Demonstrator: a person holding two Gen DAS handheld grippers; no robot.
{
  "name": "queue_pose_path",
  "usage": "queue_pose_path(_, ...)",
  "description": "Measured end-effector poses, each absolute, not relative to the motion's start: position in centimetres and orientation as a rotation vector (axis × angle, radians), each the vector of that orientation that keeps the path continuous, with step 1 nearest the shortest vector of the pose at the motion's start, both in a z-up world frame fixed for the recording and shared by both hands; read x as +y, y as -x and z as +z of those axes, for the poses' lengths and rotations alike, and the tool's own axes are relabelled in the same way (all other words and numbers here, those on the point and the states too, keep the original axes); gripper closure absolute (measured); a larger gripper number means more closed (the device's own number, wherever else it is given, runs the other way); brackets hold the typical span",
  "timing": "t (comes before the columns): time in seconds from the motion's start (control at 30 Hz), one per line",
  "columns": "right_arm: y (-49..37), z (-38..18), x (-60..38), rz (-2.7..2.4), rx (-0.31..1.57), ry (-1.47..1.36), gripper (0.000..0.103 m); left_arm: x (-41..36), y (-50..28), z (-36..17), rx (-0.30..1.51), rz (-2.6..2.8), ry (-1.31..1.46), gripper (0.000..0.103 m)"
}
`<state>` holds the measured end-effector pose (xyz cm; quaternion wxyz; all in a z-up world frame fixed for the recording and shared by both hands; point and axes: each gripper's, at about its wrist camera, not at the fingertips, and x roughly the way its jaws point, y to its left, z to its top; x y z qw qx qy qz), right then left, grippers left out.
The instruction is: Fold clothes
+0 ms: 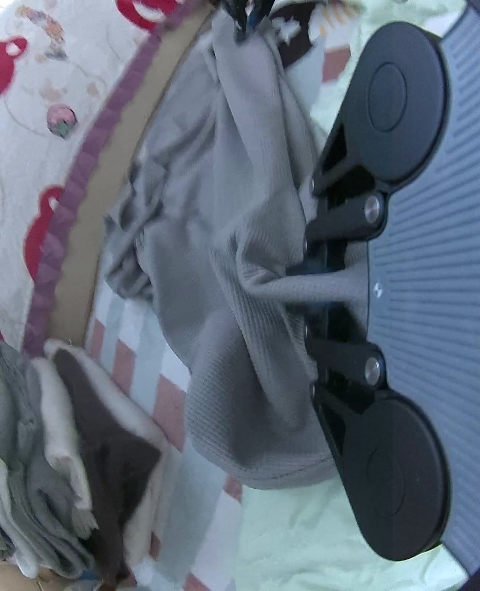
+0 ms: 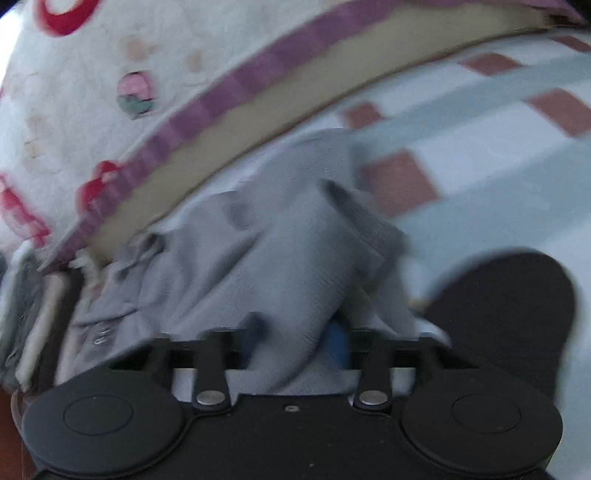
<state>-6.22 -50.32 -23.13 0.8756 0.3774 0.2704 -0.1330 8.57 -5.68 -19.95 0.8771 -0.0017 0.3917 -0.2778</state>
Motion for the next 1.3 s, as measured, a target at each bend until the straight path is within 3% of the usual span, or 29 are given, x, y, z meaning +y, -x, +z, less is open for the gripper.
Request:
queue_pose_path(0.1, 5.7, -22.4, -50.5, -0.210, 0.525, -0.763, 0.096, -5.0, -8.0, -17.5, 0.735, -0.586, 0.020, 0.099)
queue_pose_path(0.37, 12.9, -11.1, -48.4, -0.129, 0.423, -0.729, 0.096, -2.9, -5.9, -10.8, 0.574, -0.582, 0.092, 0.099)
queue_pose_path(0.53, 17.7, -5.5, -46.5, -0.104, 0.432, -0.705, 0.096, 0.2, -2.0, -6.5, 0.560, -0.600, 0.113, 0.099)
queue_pose_path(0.6, 20.1, -3.8, -45.2, -0.100, 0.452, -0.557, 0.096, 1.3, 0.3, -4.7, 0.614, -0.634, 0.100, 0.099)
queue_pose_path(0.67, 23.1, -4.5, -44.3, -0.130, 0.531, -0.393, 0.097, 1.9, 2.8, -4.3, 0.704, -0.655, 0.055, 0.099)
queue_pose_path(0.83, 28.0, -15.7, -44.1, -0.294, 0.815, -0.539, 0.097, 0.2, 5.6, -10.9, 0.986, -0.605, -0.142, 0.090)
queue_pose_path(0.93, 28.6, -21.2, -43.9, -0.404, 0.945, -0.611, 0.097, -0.4, 5.7, -12.9, 1.050, -0.595, -0.192, 0.087)
queue_pose_path(1.0, 27.9, -21.8, -43.9, -0.438, 0.966, -0.587, 0.097, 0.2, 5.4, -12.5, 1.042, -0.598, -0.162, 0.068)
queue_pose_path(1.07, 27.3, -20.9, -44.0, -0.452, 0.957, -0.516, 0.097, 1.1, 4.7, -11.8, 1.018, -0.584, -0.103, 0.059)
queue_pose_path(1.23, 26.7, -18.9, -44.5, -0.487, 0.958, -0.410, 0.097, 3.2, 2.1, -12.0, 0.991, -0.493, -0.029, 0.054)
queue_pose_path(1.3, 26.6, -19.2, -44.6, -0.487, 0.998, -0.397, 0.097, 3.5, 0.9, -13.3, 0.977, -0.496, -0.012, 0.047)
